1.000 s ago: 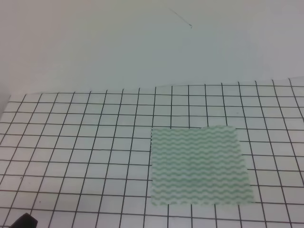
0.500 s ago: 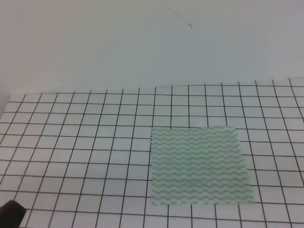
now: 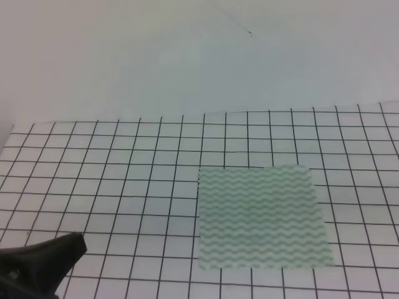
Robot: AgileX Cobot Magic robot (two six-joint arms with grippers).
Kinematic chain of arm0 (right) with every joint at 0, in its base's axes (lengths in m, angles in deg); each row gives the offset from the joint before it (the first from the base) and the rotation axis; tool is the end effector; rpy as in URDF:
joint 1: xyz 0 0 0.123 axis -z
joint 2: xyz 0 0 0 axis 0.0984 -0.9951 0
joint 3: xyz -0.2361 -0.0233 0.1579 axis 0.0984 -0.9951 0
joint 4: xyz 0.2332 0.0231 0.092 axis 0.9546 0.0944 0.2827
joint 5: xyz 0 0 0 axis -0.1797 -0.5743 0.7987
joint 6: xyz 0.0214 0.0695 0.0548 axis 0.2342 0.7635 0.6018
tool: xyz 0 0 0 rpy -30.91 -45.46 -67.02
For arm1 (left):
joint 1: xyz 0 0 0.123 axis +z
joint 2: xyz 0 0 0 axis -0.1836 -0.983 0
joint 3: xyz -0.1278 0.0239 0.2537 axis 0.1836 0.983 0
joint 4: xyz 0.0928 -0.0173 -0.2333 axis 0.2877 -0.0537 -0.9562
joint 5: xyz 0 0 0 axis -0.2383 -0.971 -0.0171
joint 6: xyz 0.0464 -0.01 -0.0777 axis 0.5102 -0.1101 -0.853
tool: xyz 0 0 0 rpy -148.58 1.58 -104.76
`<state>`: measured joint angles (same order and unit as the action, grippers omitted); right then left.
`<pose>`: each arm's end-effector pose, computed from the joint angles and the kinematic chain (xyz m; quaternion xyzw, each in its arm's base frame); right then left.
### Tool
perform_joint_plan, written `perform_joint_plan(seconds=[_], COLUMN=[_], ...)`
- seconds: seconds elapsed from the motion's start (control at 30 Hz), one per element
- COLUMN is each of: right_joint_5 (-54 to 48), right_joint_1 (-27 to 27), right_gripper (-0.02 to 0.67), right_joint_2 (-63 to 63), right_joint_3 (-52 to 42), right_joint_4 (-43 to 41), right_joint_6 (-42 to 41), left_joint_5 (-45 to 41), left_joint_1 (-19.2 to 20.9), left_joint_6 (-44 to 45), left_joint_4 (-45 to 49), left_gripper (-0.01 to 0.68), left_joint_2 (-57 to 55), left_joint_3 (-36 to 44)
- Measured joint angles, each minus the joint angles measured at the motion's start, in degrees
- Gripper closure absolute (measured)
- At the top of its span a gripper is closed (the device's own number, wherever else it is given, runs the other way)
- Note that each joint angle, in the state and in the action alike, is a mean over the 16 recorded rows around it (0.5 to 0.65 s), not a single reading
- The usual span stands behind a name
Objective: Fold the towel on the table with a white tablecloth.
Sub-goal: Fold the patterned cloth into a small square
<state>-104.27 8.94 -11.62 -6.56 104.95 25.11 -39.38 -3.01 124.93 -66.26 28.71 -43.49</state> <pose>0.1195 0.0390 0.2973 -0.0841 0.8519 0.2236 0.4661 0.0866 -0.0561 0.2830 0.0458 0.7746 -0.3410 0.5306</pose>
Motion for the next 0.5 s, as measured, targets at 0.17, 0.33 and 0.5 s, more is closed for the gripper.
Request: perform_joint_plan(seconds=[0.17,0.33,0.5], right_joint_5=[-4.2,-6.8,-5.5], right_joint_1=[-0.9,-1.7,-4.1], right_gripper=[0.479,0.392,0.350], right_joint_2=[-9.9,-17.8,-24.7], right_joint_3=[2.8,4.4,5.6], right_joint_4=[0.8,2.6,4.7], right_joint_6=[-4.5,-8.1,-9.8], left_joint_5=[-1.6,-2.7,-5.6], left_joint_1=[0.0,0.0,0.0], left_joint_6=[1.3,2.5,3.5], left_joint_4=[0.9,1.0,2.0], left_gripper=[0.633,0.546,0.444], left_joint_2=[-10.0,-19.2,-28.4], left_joint_3=[-3.9,-7.5,-12.1])
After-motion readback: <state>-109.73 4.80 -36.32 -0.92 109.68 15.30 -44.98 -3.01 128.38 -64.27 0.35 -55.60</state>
